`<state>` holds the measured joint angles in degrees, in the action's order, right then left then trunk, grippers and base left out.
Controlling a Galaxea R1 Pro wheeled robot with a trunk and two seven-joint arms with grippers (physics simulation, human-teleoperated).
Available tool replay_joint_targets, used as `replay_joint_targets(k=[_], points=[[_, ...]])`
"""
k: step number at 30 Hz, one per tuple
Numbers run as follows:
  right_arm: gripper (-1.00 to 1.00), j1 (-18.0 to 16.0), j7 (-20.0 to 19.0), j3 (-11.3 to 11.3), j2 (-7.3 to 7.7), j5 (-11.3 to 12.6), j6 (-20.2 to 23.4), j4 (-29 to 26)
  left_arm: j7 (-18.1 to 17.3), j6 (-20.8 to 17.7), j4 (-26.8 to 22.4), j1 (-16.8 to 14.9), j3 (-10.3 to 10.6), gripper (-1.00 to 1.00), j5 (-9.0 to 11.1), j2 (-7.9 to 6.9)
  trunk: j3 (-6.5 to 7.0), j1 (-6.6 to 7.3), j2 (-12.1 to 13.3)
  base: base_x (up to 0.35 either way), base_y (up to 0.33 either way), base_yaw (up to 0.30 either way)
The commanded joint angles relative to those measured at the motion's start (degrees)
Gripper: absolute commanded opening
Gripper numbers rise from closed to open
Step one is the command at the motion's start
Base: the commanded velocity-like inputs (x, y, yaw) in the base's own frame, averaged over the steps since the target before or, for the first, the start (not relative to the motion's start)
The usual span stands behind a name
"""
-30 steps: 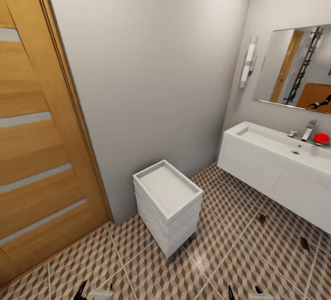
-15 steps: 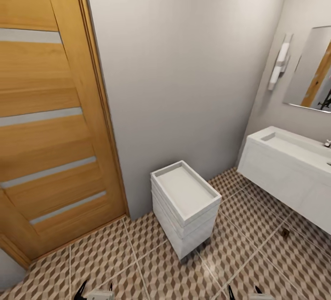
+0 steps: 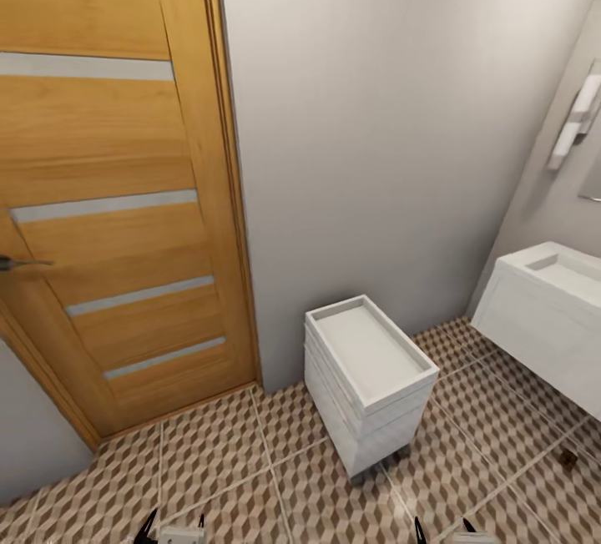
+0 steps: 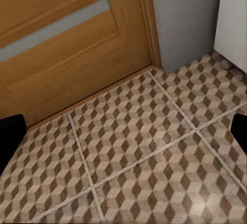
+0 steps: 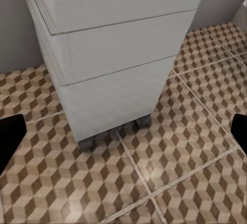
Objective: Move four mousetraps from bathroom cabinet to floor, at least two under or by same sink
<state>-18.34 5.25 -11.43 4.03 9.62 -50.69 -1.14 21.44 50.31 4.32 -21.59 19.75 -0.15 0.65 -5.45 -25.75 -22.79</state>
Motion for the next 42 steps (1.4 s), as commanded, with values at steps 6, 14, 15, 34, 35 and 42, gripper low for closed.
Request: replay_joint_targets(k=[6,14,15,34,35,42], points=[[1.0,-0.03,0.41,-0.54,-0.01,0.23,-0.11,-0.01,0.44,0.22,0.25,-0.12,0.47,1.0,-0.02,0.05,-0.13,-0.04,-0.13,0.0,0.0,0.288],[1.0,-0.03,0.44,-0.57,-0.03,0.24,-0.11,-0.01,0.44,0.16,0.25,-0.12,0.47,1.0,-0.02,0.05,-0.13,-0.04,-0.13,0.0,0.0,0.289],[1.0,-0.03,0.41,-0.56,-0.04,0.24,-0.11,-0.01,0.44,0.16,0.25,-0.12,0.47,1.0,-0.02,0.05,-0.13,-0.04,-0.13,0.0,0.0,0.289],[1.0,-0.03,0.39,-0.56,-0.08,0.23,-0.11,-0.01,0.44,0.06,0.25,-0.12,0.47,1.0,-0.02,0.05,-0.13,-0.04,-0.13,0.0,0.0,0.289],[1.0,-0.03,0.4,-0.56,-0.08,0.23,-0.11,-0.01,0.44,0.06,0.25,-0.12,0.47,1.0,-0.02,0.05,-0.13,-0.04,-0.13,0.0,0.0,0.289],[1.0,-0.03,0.45,-0.54,-0.08,0.23,-0.11,-0.01,0.44,0.06,0.25,-0.12,0.47,1.0,-0.02,0.05,-0.13,-0.04,-0.13,0.0,0.0,0.289]])
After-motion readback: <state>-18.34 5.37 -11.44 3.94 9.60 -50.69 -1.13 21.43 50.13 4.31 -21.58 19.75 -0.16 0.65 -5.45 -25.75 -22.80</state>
